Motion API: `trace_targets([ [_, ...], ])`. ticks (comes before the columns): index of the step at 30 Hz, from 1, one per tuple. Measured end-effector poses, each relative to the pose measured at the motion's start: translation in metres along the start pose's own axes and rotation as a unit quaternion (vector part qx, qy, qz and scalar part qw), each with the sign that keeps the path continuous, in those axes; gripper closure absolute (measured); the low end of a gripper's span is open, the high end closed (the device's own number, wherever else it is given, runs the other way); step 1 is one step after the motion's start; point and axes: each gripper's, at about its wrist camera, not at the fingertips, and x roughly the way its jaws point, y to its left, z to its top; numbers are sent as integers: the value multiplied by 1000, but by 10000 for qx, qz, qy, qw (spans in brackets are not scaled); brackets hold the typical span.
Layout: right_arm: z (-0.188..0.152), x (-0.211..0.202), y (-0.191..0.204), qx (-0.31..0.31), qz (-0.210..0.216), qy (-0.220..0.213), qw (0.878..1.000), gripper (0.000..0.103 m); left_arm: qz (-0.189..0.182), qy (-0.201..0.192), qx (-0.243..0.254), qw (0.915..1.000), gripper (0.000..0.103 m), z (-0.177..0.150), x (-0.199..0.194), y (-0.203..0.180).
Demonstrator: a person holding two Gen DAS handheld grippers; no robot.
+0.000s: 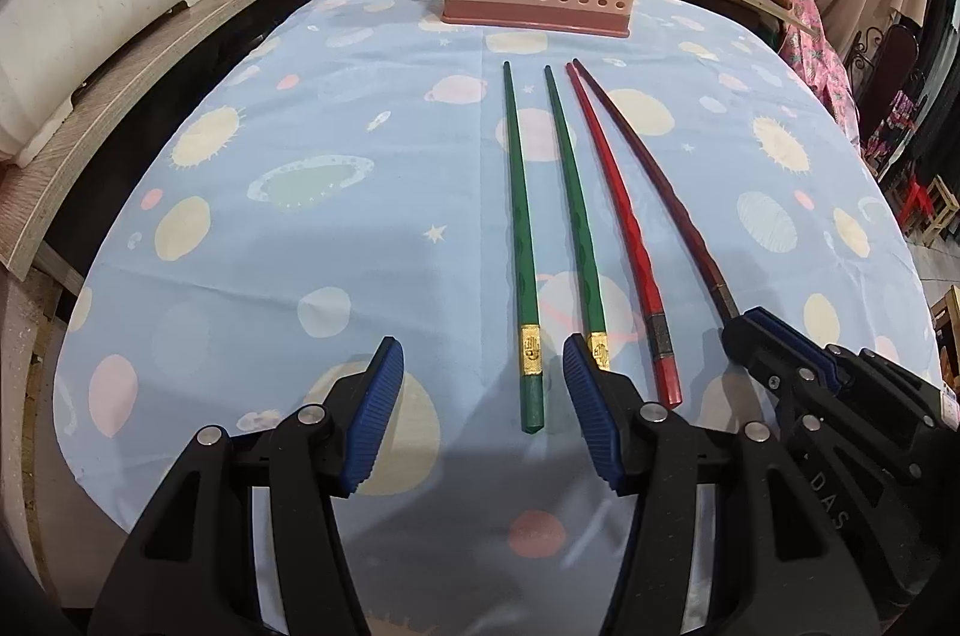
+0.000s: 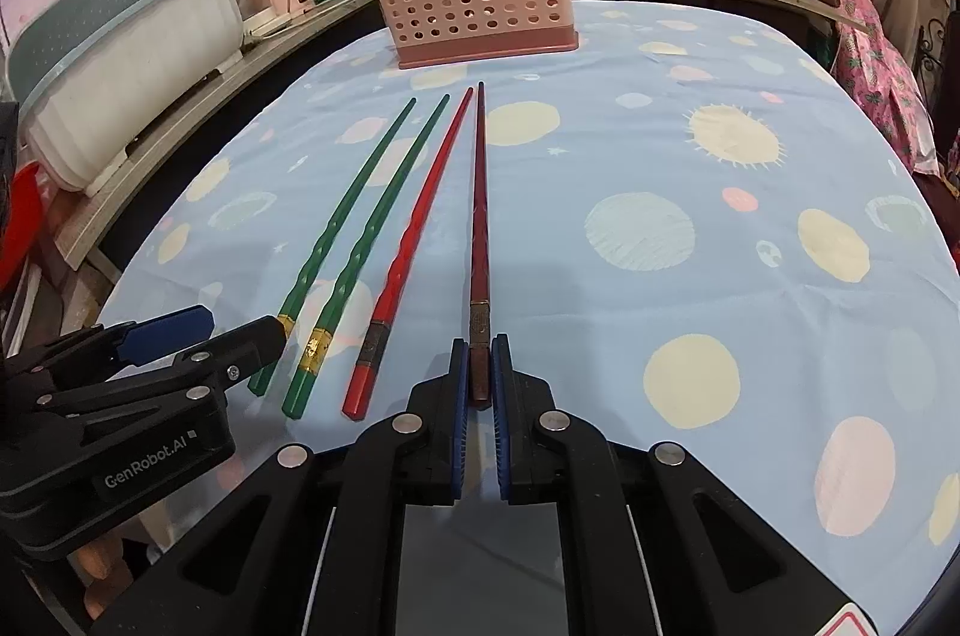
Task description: Organize utensils
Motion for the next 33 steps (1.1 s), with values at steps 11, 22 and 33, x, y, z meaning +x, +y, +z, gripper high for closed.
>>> trace_targets([
  [11, 0, 0, 0, 5, 9, 0, 10000, 96, 40, -6, 51, 10000, 50, -3, 7, 0],
  [22, -1, -2, -2, 37, 40, 25, 10000, 96, -33, -14, -80, 10000, 80, -1, 6, 10],
  [33, 9, -18, -20, 292, 23, -96, 9995, 96, -111, -94, -178, 9997, 96, 7, -4, 18],
])
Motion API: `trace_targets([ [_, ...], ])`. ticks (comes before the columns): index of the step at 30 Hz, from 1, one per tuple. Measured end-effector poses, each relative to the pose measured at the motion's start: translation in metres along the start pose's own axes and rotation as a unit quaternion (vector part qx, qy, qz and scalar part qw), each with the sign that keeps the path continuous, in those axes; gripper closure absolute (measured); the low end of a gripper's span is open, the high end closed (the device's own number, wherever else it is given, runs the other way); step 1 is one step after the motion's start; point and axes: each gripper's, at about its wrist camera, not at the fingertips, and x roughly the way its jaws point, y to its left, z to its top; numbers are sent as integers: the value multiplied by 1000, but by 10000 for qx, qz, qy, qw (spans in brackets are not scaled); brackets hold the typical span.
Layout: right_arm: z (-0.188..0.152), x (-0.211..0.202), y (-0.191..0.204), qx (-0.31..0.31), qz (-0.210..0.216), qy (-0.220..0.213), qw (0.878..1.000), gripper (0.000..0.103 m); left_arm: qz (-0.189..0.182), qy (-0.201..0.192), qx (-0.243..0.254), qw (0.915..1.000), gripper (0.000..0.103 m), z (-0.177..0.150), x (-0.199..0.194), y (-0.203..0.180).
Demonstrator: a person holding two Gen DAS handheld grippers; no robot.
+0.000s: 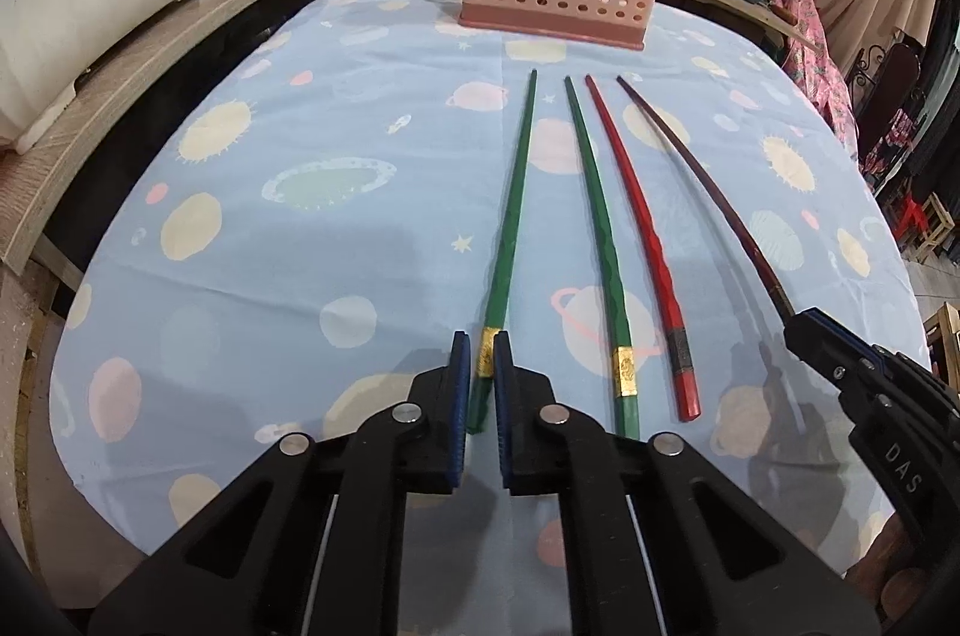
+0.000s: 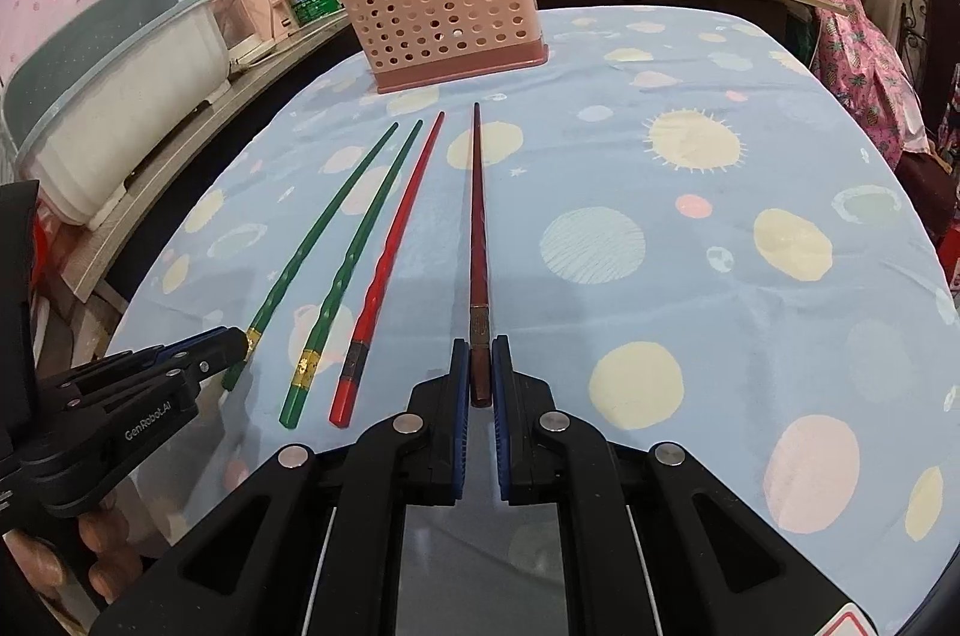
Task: Organize utensils
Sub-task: 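Lift both held chopsticks and carry them over the pink holder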
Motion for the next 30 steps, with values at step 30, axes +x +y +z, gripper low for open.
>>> trace_targets([
  [30, 22, -26, -4, 105, 123, -314, 9994, 96, -388, 68, -83, 9992, 96, -4, 3, 13],
])
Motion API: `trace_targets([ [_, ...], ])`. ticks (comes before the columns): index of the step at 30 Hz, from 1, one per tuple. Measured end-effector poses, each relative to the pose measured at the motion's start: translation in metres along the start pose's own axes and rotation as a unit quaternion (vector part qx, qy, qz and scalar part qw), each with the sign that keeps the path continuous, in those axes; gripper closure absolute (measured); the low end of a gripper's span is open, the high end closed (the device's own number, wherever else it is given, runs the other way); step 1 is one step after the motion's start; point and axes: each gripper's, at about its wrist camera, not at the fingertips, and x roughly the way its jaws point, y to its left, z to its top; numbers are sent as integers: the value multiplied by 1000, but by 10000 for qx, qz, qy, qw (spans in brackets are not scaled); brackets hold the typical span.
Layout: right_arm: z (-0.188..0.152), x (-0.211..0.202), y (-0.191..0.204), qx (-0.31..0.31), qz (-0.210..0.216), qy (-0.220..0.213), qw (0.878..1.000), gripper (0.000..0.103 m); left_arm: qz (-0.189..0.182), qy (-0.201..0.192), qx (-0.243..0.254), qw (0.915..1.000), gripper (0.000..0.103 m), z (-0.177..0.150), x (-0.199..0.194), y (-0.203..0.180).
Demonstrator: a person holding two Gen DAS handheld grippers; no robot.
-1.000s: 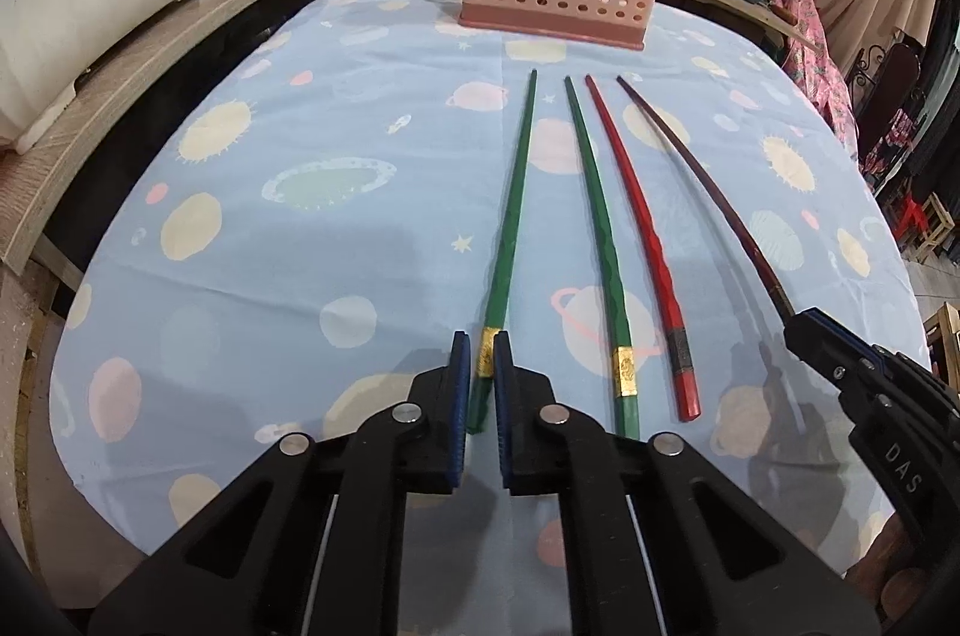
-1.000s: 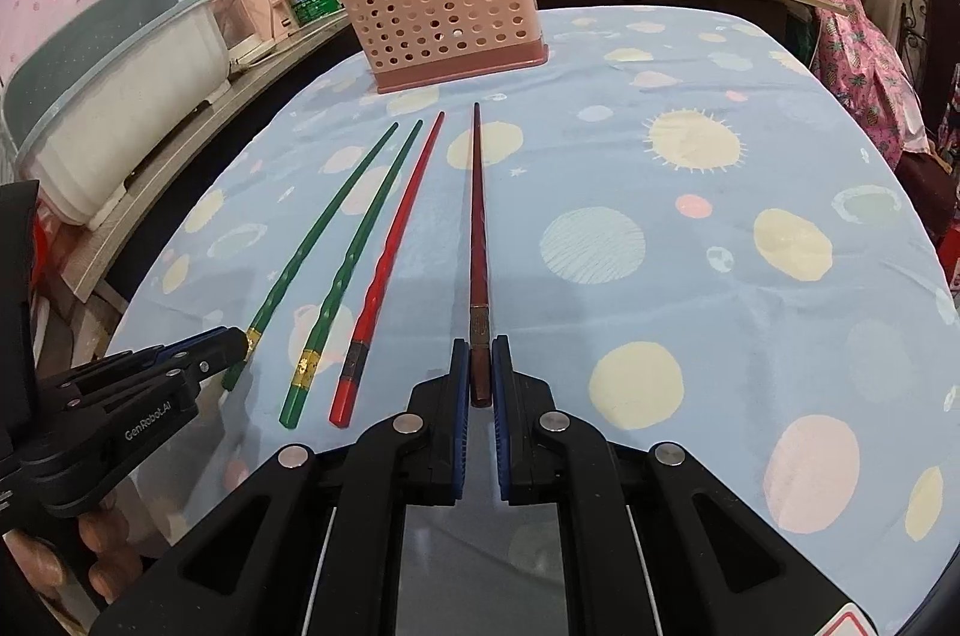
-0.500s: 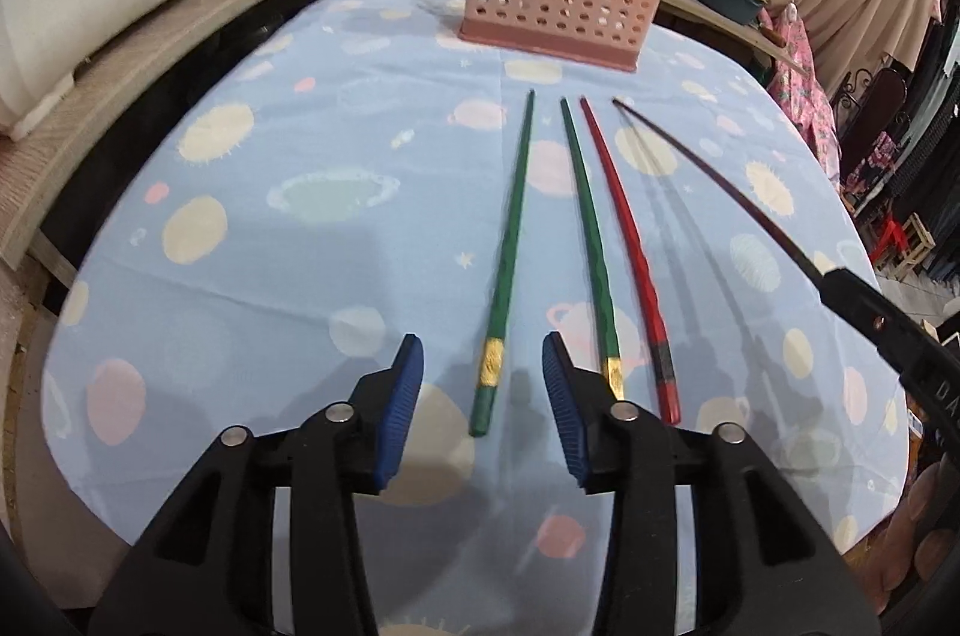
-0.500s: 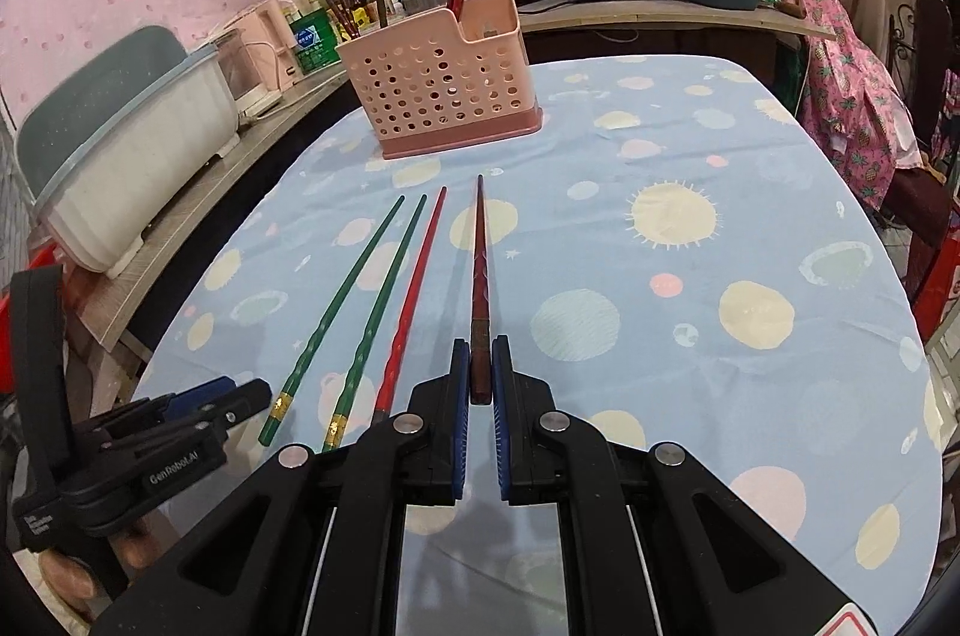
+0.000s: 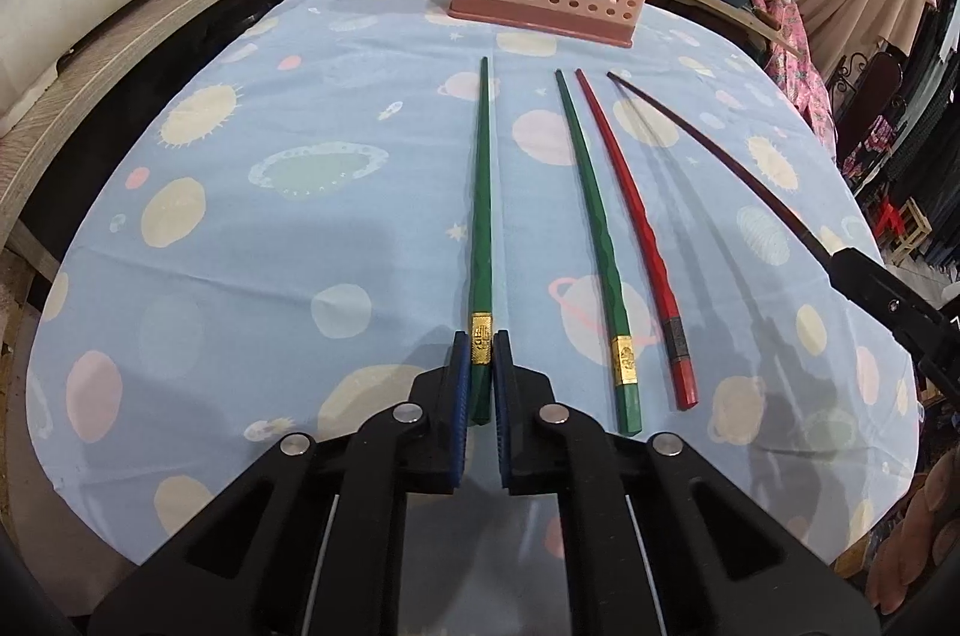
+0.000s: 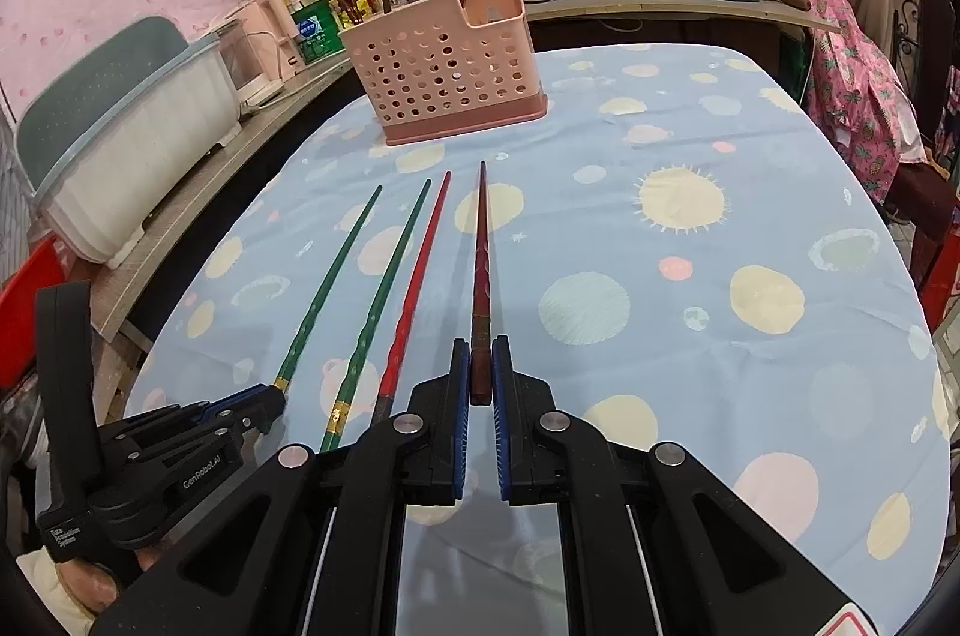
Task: Organize utensils
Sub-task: 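Lift both held chopsticks and carry them over the pink holder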
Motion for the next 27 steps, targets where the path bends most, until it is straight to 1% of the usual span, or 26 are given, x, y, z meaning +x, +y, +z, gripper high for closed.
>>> trace_targets([
  [4, 9, -9, -1, 5, 6, -142, 9999, 96, -50, -274, -105, 9996, 96, 13, -24, 4],
  [7, 22, -21, -4, 68, 56, -330, 9994, 96, -88, -539, -182, 9983, 96, 30, -45, 7],
  [11, 48, -39, -6, 95, 97, -658, 9977, 96, -146, -924, -256, 9953, 96, 59, -75, 12],
  [14, 71, -52, -8, 82, 118, -930, 9956, 96, -179, -1170, -291, 9925, 96, 83, -90, 15],
  [20, 119, -66, -9, 102, 234, -1354, 9905, 96, -190, -1447, -374, 9886, 96, 134, -102, 21],
  [27, 164, -67, -6, 149, 455, -1618, 9857, 96, -199, -1715, -430, 9840, 96, 186, -110, 19],
])
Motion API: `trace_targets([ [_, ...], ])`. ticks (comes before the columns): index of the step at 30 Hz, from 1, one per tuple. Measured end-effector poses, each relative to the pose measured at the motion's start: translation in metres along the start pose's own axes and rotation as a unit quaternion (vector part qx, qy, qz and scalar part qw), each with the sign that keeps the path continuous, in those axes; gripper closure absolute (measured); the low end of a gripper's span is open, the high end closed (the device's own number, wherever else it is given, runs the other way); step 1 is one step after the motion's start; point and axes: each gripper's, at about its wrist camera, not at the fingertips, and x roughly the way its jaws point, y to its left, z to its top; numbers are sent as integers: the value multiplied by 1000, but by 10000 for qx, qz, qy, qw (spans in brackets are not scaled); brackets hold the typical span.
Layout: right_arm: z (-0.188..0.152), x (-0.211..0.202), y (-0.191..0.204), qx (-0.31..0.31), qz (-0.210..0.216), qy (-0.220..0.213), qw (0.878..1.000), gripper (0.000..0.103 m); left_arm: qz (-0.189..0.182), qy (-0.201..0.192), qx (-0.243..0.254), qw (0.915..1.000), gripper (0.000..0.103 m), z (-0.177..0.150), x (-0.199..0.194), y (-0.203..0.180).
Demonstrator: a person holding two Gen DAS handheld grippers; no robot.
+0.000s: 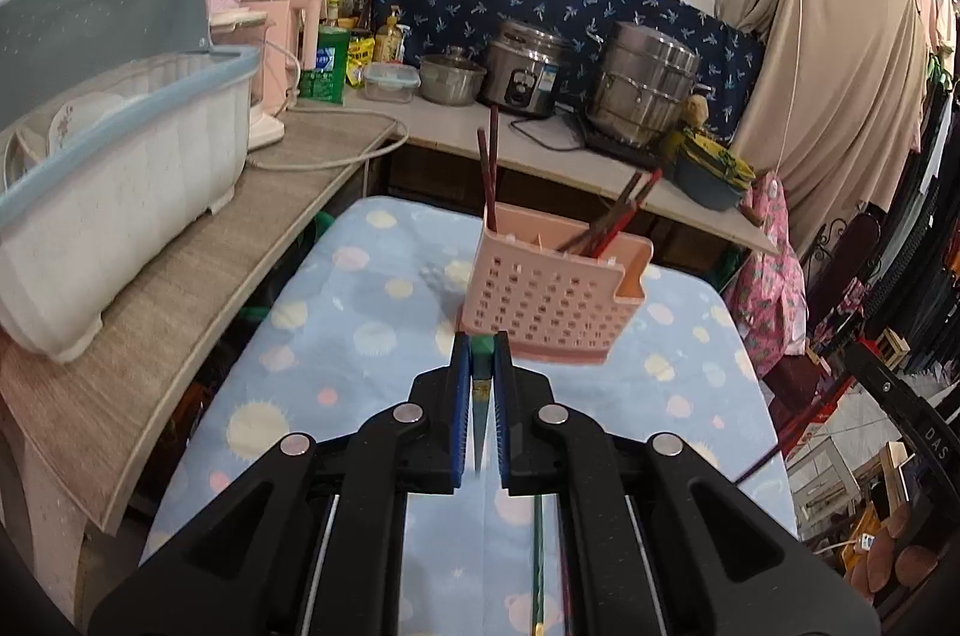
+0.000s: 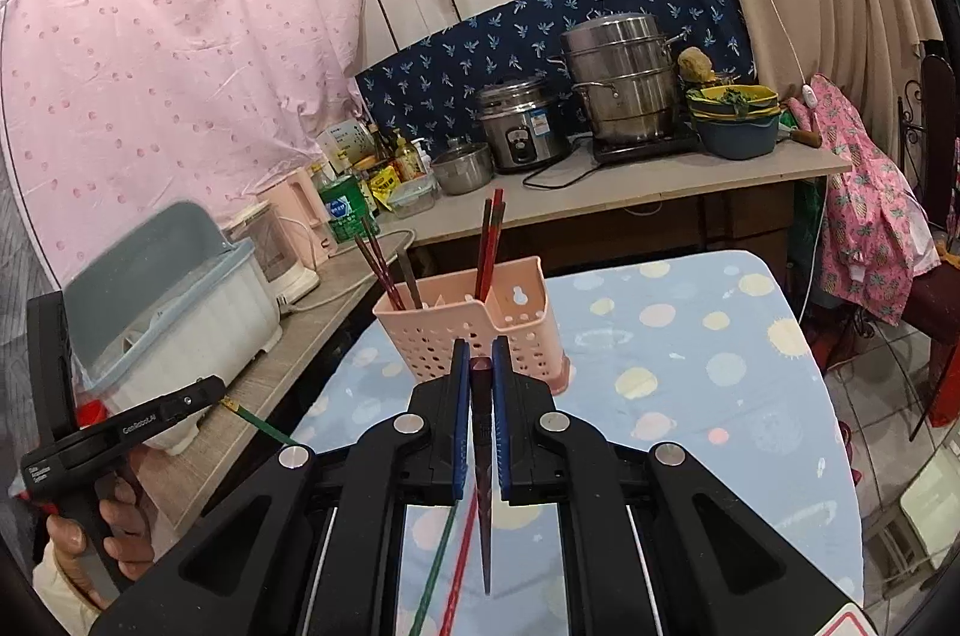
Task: Organize utensils
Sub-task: 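Lift both held chopsticks and carry them over the pink holder, then open both tools to drop the chopsticks into the pink holder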
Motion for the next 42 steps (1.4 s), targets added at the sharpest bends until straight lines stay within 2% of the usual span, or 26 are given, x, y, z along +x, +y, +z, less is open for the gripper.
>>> trace_targets([
  [7, 55, 9, 11, 17, 188, -517, 9985, 96, -63, -528, 94, 9985, 96, 59, -5, -16],
  [13, 112, 28, 20, 35, 261, -1046, 9942, 96, -41, -1184, 117, 9929, 96, 119, -10, -31],
  [17, 145, 48, 25, 42, 286, -1318, 9909, 96, -50, -1503, 82, 9886, 96, 154, -1, -40],
  [21, 164, 74, 27, 48, 292, -1400, 9897, 96, 58, -1727, 124, 9849, 96, 175, 18, -47],
  [26, 165, 109, 23, 65, 247, -1232, 9920, 96, 139, -1579, 158, 9872, 96, 177, 54, -50],
  [35, 127, 164, 10, 108, 239, -570, 9980, 96, 180, -911, 66, 9957, 96, 148, 116, -37],
  [42, 110, 182, 12, -18, 146, -320, 9994, 95, 208, -673, 26, 9975, 95, 135, 132, -31],
])
